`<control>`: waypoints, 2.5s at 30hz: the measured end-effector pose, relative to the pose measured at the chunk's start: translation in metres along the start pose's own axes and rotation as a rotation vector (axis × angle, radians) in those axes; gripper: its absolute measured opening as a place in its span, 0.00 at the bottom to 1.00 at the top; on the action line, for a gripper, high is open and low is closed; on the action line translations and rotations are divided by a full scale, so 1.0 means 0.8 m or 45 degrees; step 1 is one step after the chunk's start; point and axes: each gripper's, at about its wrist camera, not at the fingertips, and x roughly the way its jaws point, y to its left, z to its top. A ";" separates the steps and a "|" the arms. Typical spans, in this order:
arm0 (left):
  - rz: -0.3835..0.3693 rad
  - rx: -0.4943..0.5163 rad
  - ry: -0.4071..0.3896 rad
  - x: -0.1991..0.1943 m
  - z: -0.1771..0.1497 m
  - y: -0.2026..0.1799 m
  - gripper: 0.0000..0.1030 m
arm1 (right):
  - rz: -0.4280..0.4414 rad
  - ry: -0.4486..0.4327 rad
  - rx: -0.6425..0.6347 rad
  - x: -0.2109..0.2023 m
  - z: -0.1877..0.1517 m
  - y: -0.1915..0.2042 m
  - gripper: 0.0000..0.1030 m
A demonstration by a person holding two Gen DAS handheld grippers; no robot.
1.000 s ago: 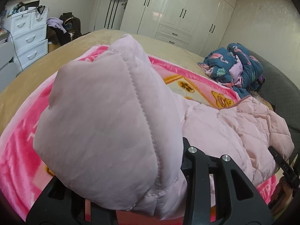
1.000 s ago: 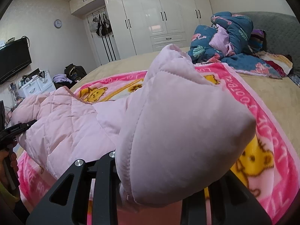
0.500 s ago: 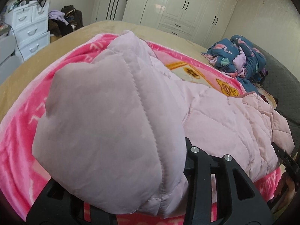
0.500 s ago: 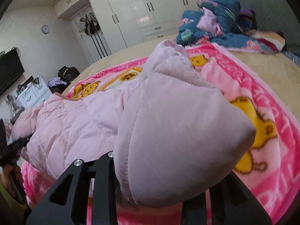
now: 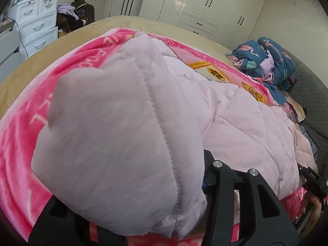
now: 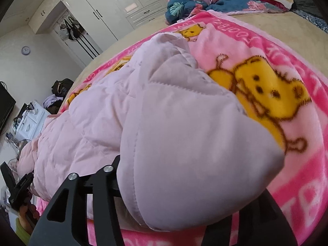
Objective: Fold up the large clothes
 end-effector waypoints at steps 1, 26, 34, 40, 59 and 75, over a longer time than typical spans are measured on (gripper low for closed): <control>-0.001 -0.004 0.003 0.000 0.000 0.000 0.38 | -0.013 0.008 0.008 -0.001 0.000 0.000 0.56; 0.024 -0.016 0.005 -0.042 -0.017 0.022 0.72 | -0.315 -0.105 -0.051 -0.056 -0.009 0.002 0.96; 0.082 0.033 -0.058 -0.088 -0.026 0.024 0.87 | -0.307 -0.084 -0.002 -0.053 -0.019 -0.012 0.96; 0.057 0.088 -0.167 -0.136 -0.020 0.008 0.91 | -0.266 -0.197 -0.089 -0.100 -0.025 0.012 0.96; -0.049 0.164 -0.215 -0.187 -0.082 -0.065 0.91 | -0.046 -0.392 -0.452 -0.230 -0.094 0.117 0.96; -0.078 0.309 -0.190 -0.181 -0.126 -0.119 0.91 | -0.015 -0.236 -0.548 -0.207 -0.161 0.135 0.96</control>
